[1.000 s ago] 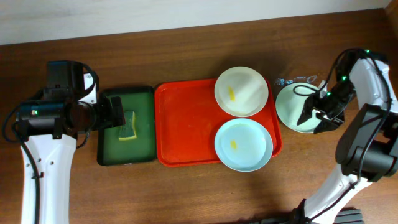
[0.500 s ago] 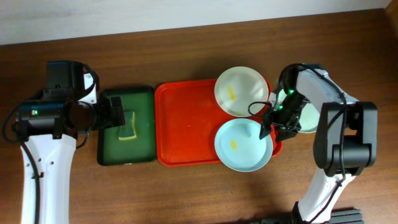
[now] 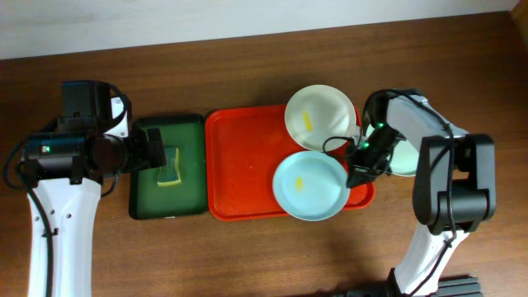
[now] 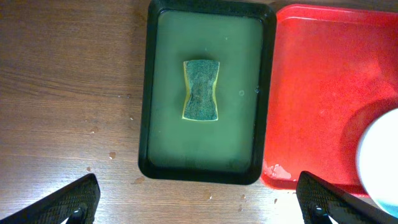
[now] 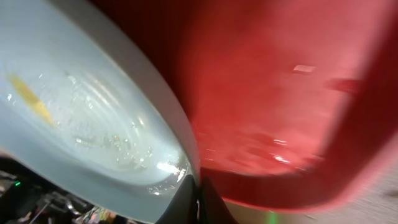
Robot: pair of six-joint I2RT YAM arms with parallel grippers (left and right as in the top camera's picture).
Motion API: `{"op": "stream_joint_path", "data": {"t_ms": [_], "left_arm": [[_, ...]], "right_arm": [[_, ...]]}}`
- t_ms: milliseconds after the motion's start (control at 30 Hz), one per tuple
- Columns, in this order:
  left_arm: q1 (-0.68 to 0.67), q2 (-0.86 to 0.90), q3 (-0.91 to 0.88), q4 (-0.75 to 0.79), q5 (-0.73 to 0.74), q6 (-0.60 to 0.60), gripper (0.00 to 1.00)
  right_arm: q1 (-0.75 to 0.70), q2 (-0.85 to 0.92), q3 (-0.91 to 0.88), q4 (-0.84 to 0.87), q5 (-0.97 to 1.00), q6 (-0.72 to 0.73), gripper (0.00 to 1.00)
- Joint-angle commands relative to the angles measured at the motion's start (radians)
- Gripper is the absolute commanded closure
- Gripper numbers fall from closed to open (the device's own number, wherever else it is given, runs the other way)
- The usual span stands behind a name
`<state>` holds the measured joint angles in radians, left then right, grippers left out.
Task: Clean dirty plates on tray and stack at the side
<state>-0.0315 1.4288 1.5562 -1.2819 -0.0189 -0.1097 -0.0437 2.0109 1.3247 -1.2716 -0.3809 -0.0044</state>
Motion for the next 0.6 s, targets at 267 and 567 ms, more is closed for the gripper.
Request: {"op": "stream_joint_path", "data": {"t_ms": [267,567], "left_arm": [[0.003,-0.008,0.014,0.001,-0.003,-0.008,0.01],[0.003,-0.008,0.014,0.001,-0.003,-0.008,0.01]], "right_arm": [[0.327,-0.015,-0.006,0.307,-0.032,0.465,0.96],[0.336,-0.015,0.043,0.371,0.001,0.519,0.96]]}}
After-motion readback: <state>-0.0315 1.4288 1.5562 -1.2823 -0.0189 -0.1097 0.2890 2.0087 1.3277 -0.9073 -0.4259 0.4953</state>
